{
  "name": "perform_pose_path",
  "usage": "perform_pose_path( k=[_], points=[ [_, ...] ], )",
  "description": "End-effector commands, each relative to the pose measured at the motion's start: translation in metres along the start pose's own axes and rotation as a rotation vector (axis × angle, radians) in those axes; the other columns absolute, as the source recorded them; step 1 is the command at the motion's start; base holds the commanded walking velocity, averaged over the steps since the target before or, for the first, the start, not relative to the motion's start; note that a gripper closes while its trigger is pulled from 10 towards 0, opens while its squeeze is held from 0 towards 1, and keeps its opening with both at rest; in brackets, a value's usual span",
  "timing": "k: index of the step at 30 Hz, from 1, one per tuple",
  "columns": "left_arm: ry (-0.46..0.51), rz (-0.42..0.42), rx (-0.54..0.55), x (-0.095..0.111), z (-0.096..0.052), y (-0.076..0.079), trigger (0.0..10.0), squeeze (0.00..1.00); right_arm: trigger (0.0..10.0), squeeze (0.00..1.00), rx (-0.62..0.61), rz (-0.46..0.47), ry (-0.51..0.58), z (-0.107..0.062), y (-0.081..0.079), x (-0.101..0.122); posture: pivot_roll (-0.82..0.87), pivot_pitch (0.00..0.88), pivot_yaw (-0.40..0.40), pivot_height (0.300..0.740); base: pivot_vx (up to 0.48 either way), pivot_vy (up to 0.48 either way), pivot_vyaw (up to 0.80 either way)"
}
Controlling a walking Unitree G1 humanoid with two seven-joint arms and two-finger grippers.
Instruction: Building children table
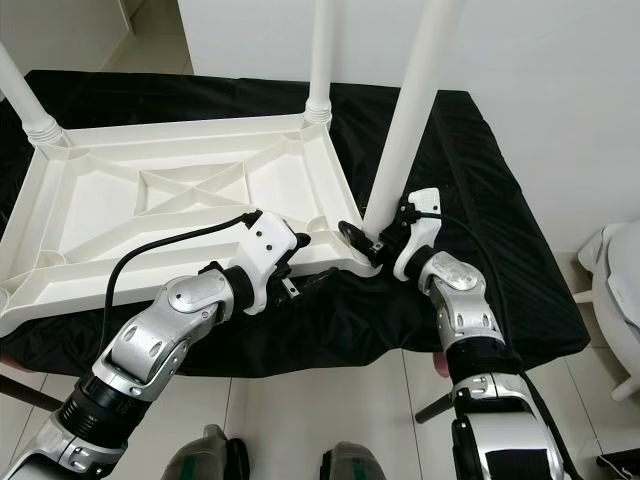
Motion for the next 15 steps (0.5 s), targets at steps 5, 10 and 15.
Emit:
perform_pose_path(
  k=[5,10,15],
  points=[
    [-0.012,-0.002,-0.043,-0.0008,-0.0002,0.0061,10.0,0.00,10.0,0.00,-0.118,0.040,-0.085,-0.0027,-0.0003,-0.0154,-0.15,0.017,0.015,0.740,0.000,0.000,0.00],
    [-0.013,-0.005,-0.043,-0.0016,-0.0001,0.0070,10.0,0.00,10.0,0.00,-0.282,0.125,-0.137,-0.0008,-0.0007,-0.0204,-0.15,0.020,0.012,0.740,0.000,0.000,0.00],
    [-0.014,-0.009,-0.045,-0.0020,-0.0002,0.0087,10.0,0.00,10.0,0.00,-0.483,0.196,-0.171,-0.0027,-0.0038,-0.0204,-0.15,0.026,0.013,0.740,0.000,0.000,0.00]
  ],
)
Point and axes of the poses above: a point about 5 cm out from each wrist's last joint towards the gripper, its own z axis pointing out of the wrist towards the gripper, its own x axis along the axis of the wrist's last joint, y = z × x, the point moved 6 cm from there along z, pointing out of the wrist towards the gripper, and after that the axes turned 9 degrees about -z, right-handed, at the moved point
